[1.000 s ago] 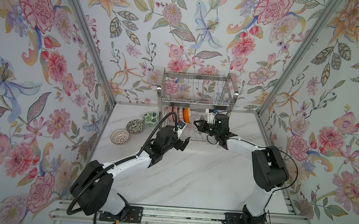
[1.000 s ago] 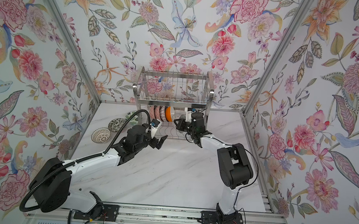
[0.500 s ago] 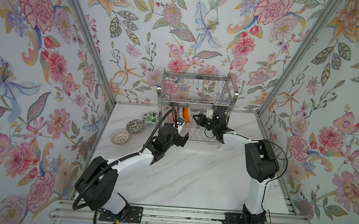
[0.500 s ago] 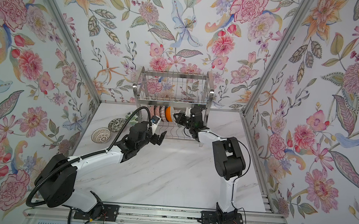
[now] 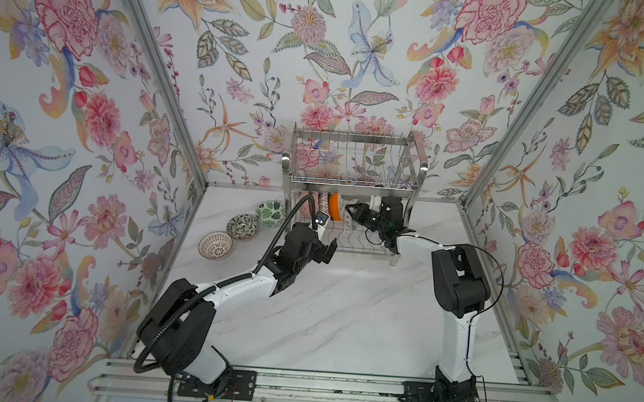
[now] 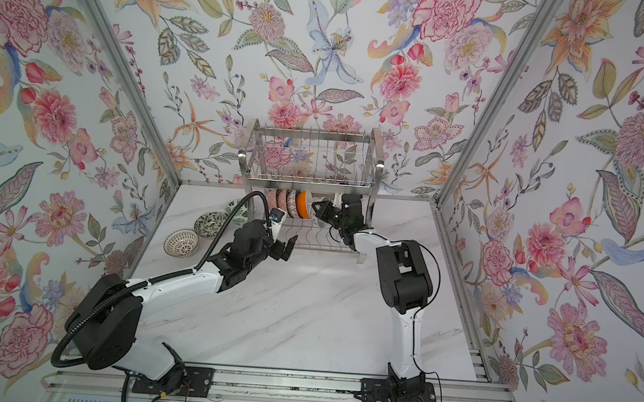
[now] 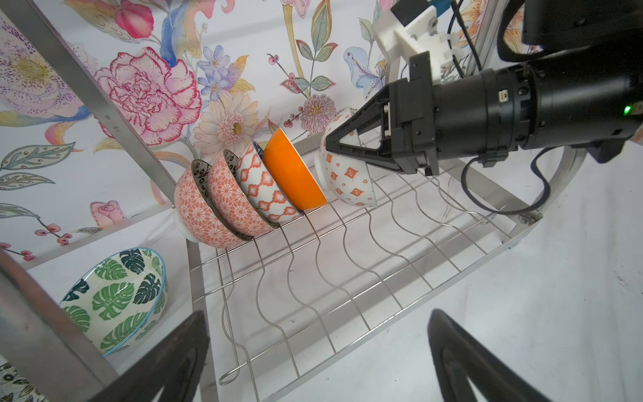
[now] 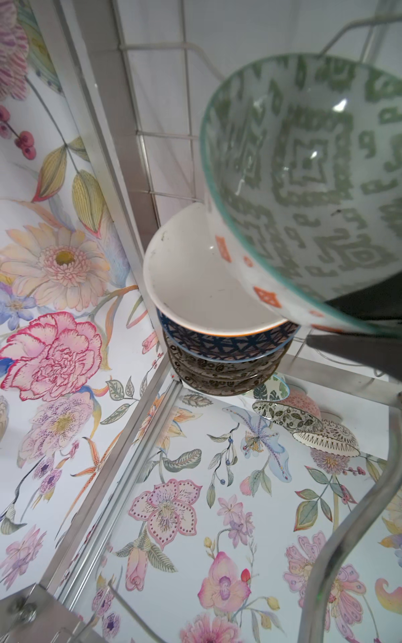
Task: Load bowls into a dish rack
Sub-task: Place the bowl in the dish rack.
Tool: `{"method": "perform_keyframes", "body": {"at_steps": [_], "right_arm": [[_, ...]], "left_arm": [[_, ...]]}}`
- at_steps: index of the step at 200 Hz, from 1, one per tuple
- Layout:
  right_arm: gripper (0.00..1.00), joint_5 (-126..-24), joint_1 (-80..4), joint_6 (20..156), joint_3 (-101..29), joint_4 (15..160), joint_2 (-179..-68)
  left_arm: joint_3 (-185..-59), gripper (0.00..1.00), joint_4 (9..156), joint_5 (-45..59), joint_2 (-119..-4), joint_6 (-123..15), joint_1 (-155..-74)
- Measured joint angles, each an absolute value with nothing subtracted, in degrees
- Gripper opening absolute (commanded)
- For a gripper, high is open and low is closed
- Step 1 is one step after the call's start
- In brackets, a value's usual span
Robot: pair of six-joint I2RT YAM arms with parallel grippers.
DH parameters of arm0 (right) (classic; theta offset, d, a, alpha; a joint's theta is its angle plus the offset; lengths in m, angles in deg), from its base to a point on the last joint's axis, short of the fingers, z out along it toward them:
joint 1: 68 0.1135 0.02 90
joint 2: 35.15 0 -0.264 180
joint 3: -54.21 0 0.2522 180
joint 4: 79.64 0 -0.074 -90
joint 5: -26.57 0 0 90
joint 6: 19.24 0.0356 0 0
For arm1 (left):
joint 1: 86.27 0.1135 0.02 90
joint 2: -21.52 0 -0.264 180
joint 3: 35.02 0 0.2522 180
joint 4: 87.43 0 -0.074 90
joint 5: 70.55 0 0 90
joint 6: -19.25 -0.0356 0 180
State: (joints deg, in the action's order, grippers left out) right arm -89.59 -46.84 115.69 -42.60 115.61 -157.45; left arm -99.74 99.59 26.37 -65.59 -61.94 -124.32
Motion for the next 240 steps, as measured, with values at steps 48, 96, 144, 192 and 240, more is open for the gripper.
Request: {"method": "perform_keyframes", "body": {"at_steps": [48, 96, 144, 192, 240], "right_arm": [[0.0, -90.79, -47.21, 118.03, -45.44, 116.99, -159.9], [0.0, -91.79, -47.21, 119.95, -47.1, 120.44, -162.13], [0.0, -93.13, -47.54, 121.92, -48.63, 122.6, -165.08], [0.0, -94.48, -47.54, 123.29, -49.74, 125.12, -166.65], [0.0, -95.97, -47.58, 124.32, -51.49, 125.9, -168.14]], "left_arm": [[-97.92, 0.99, 101.86, 26.72, -68.28, -63.4, -124.67], [-97.55, 0.99, 102.01, 27.77, -69.48, -65.63, -126.57], [-97.55, 0.99, 101.99, 29.74, -69.48, -68.67, -127.99], [-97.53, 0.99, 101.99, 30.68, -69.48, -70.37, -128.42], [-97.55, 0.99, 101.99, 31.4, -69.48, -71.55, -129.32]]}}
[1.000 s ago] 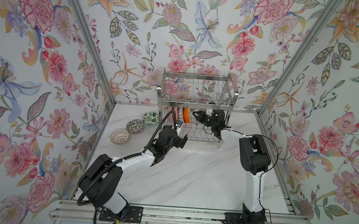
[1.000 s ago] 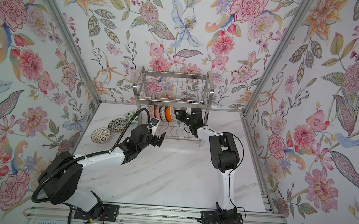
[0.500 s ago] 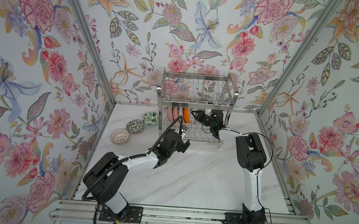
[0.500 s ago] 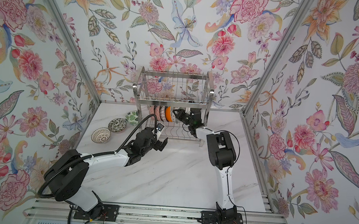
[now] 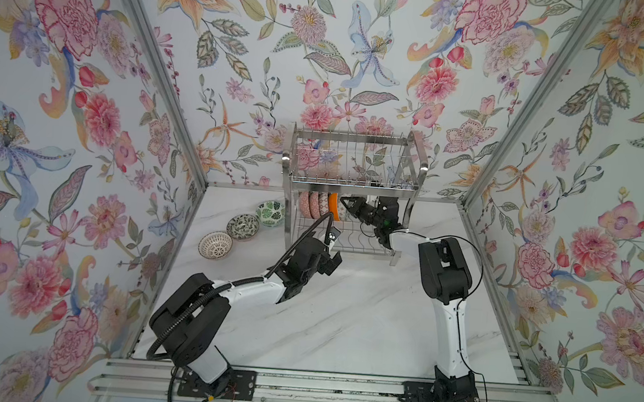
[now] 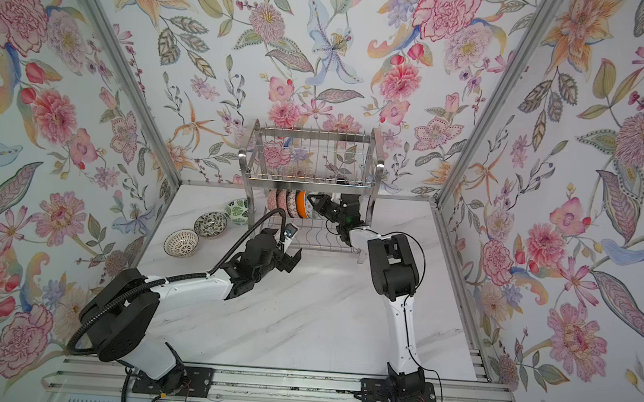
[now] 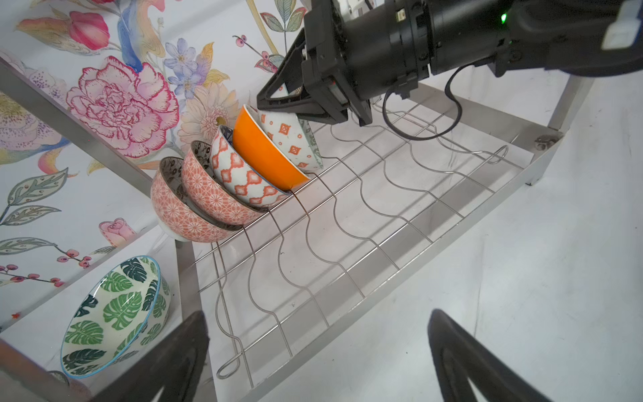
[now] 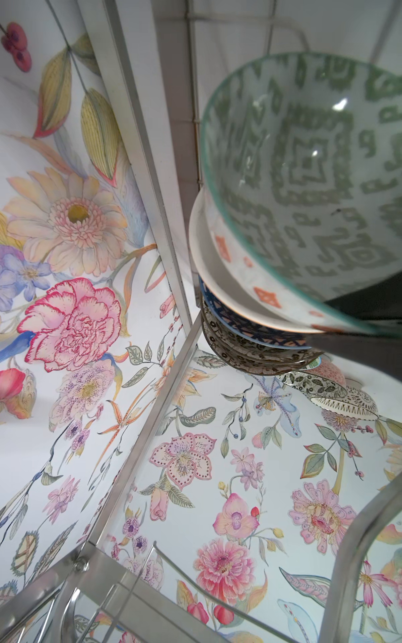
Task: Load bowls into a dish rack
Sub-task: Place the bowl in the dish rack.
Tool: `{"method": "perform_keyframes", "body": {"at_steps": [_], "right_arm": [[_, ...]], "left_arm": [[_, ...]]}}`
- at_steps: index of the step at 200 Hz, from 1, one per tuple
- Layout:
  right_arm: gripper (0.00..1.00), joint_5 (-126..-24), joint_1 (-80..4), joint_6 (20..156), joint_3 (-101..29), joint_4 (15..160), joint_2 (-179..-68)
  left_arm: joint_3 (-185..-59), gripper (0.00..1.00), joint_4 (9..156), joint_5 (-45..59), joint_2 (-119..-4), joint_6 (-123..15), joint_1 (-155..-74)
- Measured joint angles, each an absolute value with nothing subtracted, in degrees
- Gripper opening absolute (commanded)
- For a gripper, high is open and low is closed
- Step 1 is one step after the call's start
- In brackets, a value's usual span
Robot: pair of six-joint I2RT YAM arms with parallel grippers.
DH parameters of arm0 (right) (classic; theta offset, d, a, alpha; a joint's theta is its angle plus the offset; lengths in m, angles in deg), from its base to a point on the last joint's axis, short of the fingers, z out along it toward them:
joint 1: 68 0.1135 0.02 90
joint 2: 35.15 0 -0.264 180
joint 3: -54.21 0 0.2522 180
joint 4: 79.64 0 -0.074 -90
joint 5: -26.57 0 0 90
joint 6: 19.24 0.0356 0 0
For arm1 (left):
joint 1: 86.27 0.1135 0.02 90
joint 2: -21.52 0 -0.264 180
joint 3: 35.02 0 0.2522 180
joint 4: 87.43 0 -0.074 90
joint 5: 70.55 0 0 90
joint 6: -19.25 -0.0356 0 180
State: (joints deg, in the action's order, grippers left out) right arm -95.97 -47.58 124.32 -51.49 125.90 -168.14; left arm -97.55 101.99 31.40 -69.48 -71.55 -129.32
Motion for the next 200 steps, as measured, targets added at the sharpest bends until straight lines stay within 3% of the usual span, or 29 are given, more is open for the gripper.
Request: {"method": "perform_keyframes", "body": {"at_steps": [119, 200], "right_arm": [[0.0, -99.16, -48.61, 124.82, -54.14, 126.47, -170.94], [0.08, -99.2, -48.69, 124.82, -54.14, 126.36, -170.98]], "left_arm": [[-97.55, 0.99, 101.99, 32.38, -69.51, -72.54, -129.8], [-97.53, 0.99, 101.99, 33.26, -69.68, -72.54, -129.8]]}}
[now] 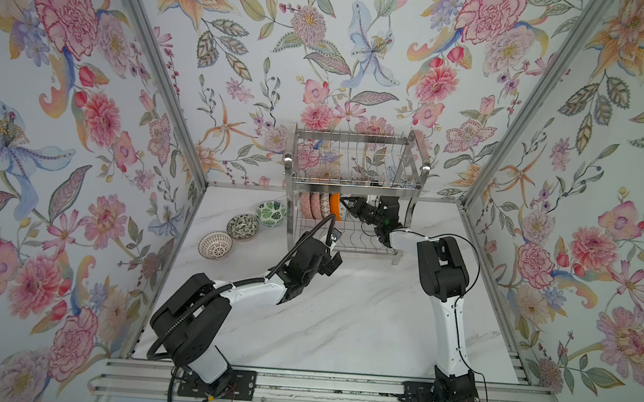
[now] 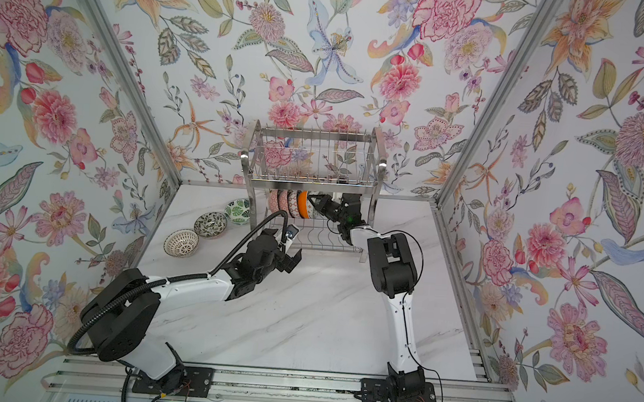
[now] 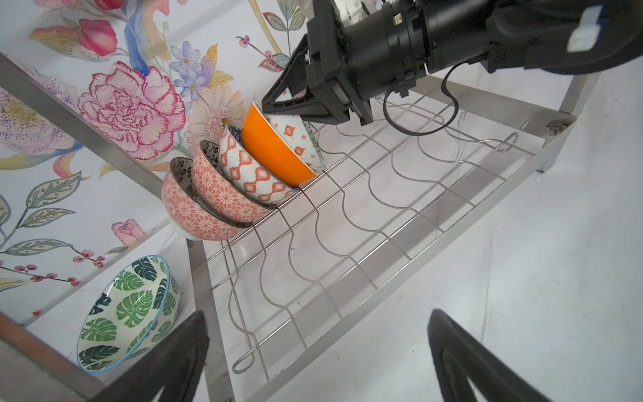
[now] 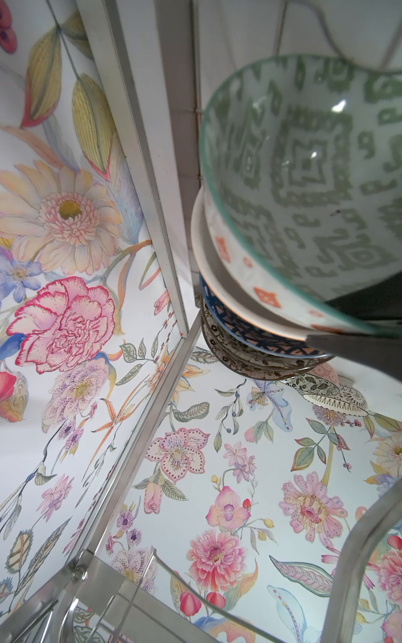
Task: Load bowls into a dish rack
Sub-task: Place the bowl in the dish rack.
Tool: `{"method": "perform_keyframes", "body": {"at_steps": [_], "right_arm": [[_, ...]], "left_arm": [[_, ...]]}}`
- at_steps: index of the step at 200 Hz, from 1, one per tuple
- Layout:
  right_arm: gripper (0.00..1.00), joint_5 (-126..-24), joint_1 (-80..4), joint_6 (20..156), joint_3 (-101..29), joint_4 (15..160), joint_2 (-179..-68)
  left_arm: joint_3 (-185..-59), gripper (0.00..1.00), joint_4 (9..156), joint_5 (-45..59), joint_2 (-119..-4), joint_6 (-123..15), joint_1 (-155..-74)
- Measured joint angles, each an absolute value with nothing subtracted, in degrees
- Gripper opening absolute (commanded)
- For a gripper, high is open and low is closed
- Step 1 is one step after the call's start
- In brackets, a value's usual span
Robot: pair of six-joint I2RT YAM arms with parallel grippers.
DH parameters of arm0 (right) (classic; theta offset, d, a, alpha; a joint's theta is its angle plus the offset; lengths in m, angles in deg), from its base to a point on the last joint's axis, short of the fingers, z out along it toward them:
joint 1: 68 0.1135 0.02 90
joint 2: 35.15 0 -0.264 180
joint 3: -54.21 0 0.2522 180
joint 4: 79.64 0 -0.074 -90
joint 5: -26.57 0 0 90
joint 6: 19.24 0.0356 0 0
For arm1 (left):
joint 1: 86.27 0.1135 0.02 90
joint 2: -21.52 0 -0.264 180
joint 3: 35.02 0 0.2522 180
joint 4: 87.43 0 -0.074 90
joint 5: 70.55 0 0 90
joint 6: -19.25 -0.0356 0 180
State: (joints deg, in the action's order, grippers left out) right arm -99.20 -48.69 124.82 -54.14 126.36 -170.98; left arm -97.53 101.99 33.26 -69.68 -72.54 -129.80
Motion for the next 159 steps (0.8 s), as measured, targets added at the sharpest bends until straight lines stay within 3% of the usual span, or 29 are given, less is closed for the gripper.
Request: {"method": "perform_keyframes", "body": {"at_steps": [159], "right_arm": [[0.18, -97.91, -48.69, 124.8, -54.14, 126.23, -171.0]], "left_arm": [[-97.55, 0.99, 101.99, 33.43, -69.68, -72.56, -130.35]]}}
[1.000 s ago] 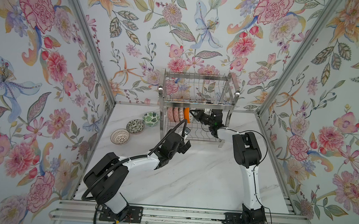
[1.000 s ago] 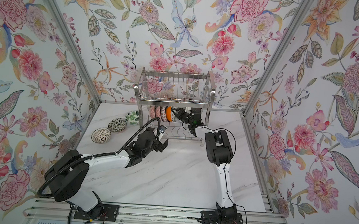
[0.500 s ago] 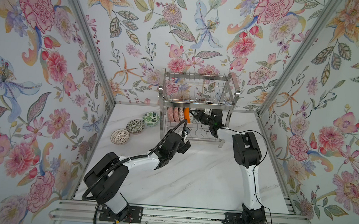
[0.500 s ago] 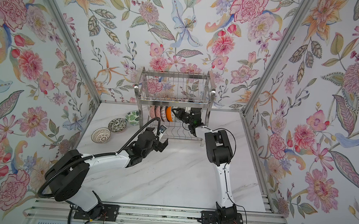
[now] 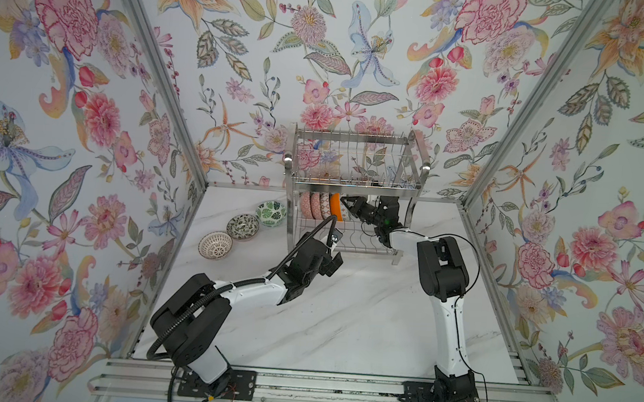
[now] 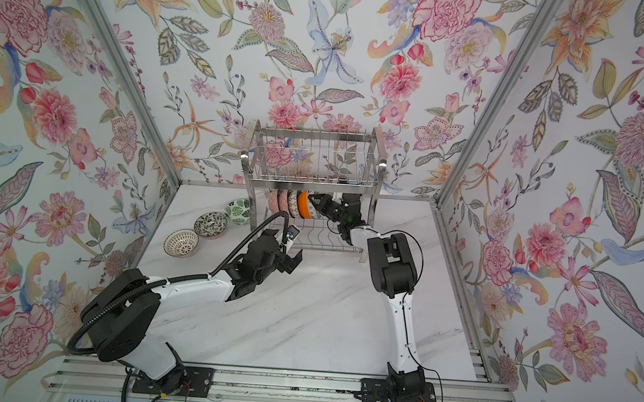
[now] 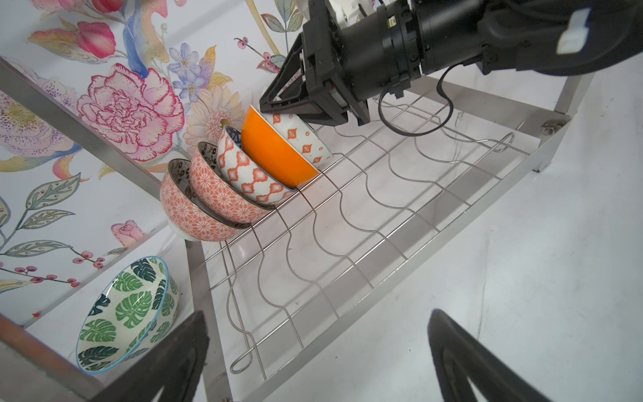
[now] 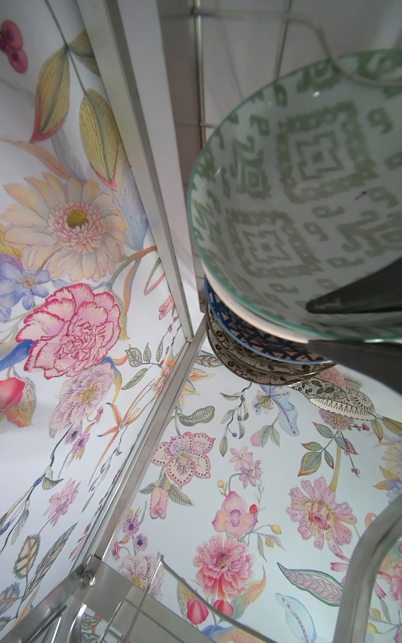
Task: Load bowls into a dish rack
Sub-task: Place the bowl in the dish rack.
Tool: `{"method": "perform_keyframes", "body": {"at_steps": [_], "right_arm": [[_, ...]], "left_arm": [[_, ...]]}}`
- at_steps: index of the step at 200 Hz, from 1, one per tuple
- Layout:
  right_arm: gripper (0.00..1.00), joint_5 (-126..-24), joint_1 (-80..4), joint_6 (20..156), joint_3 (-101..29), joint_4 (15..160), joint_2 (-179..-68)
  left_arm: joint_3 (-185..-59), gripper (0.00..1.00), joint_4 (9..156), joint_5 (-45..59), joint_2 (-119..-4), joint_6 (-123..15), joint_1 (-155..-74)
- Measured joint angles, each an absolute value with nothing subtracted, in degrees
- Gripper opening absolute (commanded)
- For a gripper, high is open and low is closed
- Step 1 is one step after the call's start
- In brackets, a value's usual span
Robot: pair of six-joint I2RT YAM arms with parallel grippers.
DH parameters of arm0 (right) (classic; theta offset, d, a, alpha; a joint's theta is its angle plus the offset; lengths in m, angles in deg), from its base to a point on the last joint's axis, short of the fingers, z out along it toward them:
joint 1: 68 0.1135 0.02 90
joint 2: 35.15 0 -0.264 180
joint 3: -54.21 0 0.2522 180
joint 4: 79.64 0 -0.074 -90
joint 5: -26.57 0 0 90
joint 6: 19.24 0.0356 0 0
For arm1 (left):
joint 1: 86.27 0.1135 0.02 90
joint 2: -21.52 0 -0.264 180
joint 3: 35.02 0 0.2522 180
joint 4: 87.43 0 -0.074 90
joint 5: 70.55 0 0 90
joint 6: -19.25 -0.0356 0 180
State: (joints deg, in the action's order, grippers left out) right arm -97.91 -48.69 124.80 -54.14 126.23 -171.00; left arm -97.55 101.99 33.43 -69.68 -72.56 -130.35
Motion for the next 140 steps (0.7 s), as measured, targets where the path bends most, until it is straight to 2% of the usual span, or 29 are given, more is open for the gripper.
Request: {"method": "perform_keyframes", "body": {"at_steps": [140], "right_arm": [[0.26, -94.98, -48.61, 125.3, -50.31, 129.73, -170.79]], "left_arm": [[-97.55, 0.99, 101.99, 33.67, -69.68, -72.97, -130.72]]}}
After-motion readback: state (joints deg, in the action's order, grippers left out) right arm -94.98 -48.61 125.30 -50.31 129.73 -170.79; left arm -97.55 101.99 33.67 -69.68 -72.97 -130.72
